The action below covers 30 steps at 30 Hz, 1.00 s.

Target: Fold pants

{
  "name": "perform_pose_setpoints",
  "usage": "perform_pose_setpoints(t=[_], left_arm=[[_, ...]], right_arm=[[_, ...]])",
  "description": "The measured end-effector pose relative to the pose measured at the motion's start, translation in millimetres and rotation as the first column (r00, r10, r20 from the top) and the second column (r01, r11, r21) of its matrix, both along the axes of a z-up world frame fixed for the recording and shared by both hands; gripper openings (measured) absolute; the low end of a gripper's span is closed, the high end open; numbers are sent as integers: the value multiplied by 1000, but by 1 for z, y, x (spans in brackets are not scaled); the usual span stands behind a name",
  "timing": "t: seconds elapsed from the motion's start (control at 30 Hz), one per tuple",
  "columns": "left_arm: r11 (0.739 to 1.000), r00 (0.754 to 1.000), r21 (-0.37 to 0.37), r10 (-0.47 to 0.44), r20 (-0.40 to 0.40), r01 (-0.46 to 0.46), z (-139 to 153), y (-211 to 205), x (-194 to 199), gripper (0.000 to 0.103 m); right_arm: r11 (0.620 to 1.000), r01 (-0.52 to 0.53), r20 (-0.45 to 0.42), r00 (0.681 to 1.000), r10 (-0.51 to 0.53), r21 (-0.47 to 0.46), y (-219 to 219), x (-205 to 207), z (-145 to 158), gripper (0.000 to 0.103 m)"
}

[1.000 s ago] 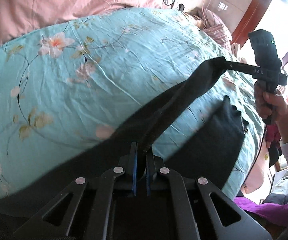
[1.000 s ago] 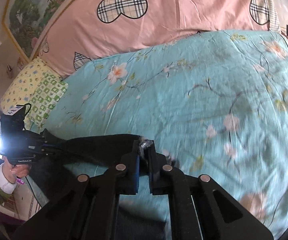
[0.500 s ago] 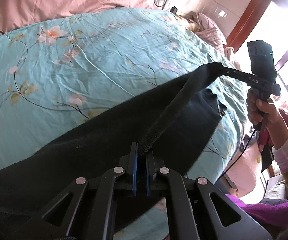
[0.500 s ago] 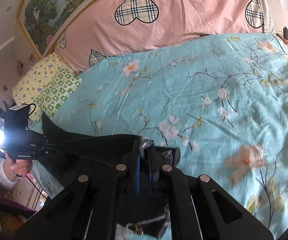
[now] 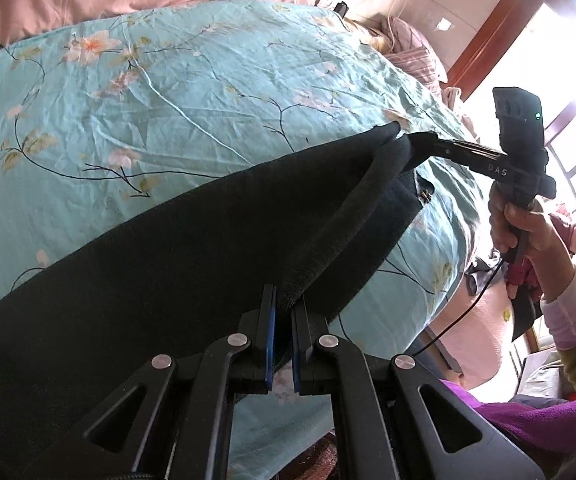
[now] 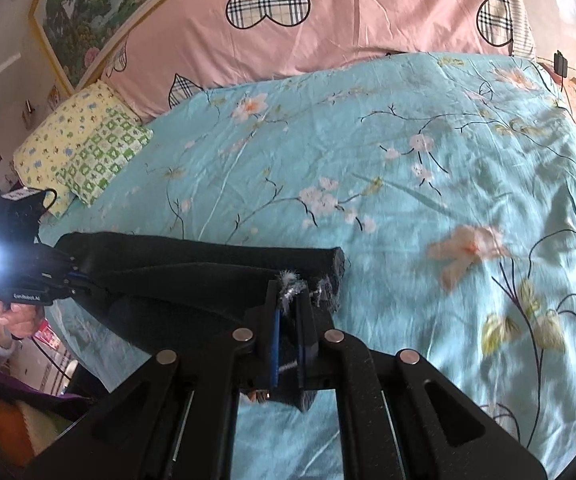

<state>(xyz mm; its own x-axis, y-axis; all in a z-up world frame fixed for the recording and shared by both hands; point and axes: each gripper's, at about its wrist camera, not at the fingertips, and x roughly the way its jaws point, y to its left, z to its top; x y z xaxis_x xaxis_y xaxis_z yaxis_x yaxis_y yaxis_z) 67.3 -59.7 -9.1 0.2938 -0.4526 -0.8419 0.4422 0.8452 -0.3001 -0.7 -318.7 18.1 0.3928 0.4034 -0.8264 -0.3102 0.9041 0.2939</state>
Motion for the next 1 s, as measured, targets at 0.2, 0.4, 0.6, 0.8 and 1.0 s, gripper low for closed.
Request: perform_pose_setpoints(t=[0.2, 0.4, 0.6, 0.8, 1.0], left_arm=[[1000, 1000, 5, 5, -19, -5, -12, -4, -1, 4], [1000, 998, 11, 21, -61, -20, -31, -6, -1, 6], [997, 994, -46, 58, -87, -63, -32, 7, -3, 17], [994, 993, -70, 84, -82, -89, -29, 16, -15, 25], [984, 988, -109, 133, -74, -141, -22, 35, -31, 42]], right_arm=[[999, -1, -20, 1000, 0, -45, -4, -9, -7, 7], [999, 21, -45, 999, -23, -49, -6, -14, -15, 8], [992, 76, -39, 996, -80, -97, -11, -24, -9, 33], [992, 115, -10, 993, -116, -55, -12, -37, 9, 34], [996, 82, 39, 996, -80, -36, 15, -41, 24, 34]])
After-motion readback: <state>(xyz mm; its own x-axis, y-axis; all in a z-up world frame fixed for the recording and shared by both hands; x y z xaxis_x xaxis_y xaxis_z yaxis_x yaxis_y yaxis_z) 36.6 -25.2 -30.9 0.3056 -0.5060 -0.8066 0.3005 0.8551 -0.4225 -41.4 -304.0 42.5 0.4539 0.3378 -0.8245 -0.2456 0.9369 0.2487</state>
